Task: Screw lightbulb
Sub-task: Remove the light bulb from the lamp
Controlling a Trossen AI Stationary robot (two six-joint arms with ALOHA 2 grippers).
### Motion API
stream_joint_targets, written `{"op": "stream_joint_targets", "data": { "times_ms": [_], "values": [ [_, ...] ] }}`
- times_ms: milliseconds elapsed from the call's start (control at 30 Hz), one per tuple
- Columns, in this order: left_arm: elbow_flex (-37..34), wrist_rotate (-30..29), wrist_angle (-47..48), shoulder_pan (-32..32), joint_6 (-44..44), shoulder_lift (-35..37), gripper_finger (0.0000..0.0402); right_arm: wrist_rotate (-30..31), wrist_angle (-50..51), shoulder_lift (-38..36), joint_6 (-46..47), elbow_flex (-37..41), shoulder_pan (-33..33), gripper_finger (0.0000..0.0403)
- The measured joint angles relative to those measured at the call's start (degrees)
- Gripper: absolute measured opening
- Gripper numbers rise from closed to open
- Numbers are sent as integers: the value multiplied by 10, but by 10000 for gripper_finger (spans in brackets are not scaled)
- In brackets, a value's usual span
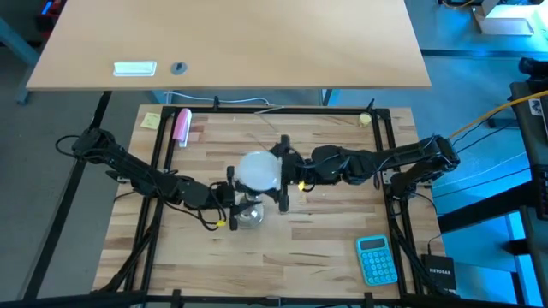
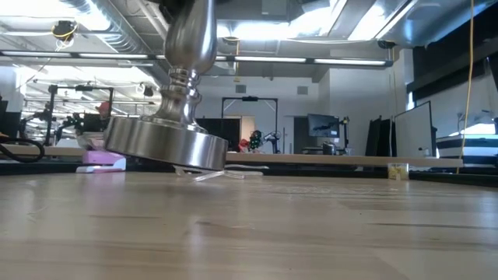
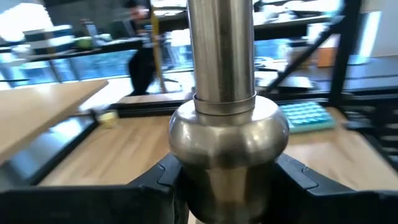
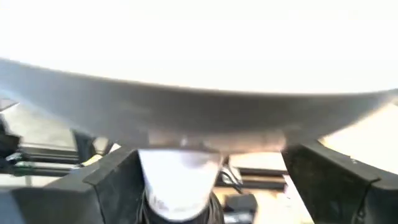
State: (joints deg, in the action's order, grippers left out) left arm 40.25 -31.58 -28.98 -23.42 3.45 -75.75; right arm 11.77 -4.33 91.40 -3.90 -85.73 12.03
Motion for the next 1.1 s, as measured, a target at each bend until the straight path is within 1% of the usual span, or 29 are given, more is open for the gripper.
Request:
{"op": "stream_joint_targets", "data": {
  "times_ms": [133, 300, 400, 467, 567, 667, 833, 933, 1033, 1100],
  "values": [
    [0, -71, -2, -2, 0, 0, 130, 35, 60, -27, 14, 0, 1, 361],
    [0, -180, -1, -2, -7, 0, 130, 74, 123, -50, 33, 0, 5, 362],
    [0, -236, 2, -2, -15, 0, 130, 89, 123, -46, 51, 0, 3, 362],
    [0, -258, 2, -2, -18, 0, 130, 99, 91, -33, 56, -1, 3, 362],
    [0, -265, 1, -2, -17, 0, 130, 143, 34, -2, 50, -1, -2, 362],
    [0, -269, 2, -2, -19, 0, 130, 170, -30, 26, 49, 0, -10, 362],
    [0, -273, 7, -2, -20, 0, 130, 169, -136, 63, 59, 0, -22, 363],
    [0, -273, 10, -2, -20, 0, 130, 166, -183, 72, 48, 0, -24, 363],
    [0, -273, 11, -2, -21, 0, 130, 165, -185, 72, 46, 0, -28, 360],
    [0, -273, 11, -2, -20, 0, 130, 165, -181, 72, 37, 0, -27, 342]
  ]
}}
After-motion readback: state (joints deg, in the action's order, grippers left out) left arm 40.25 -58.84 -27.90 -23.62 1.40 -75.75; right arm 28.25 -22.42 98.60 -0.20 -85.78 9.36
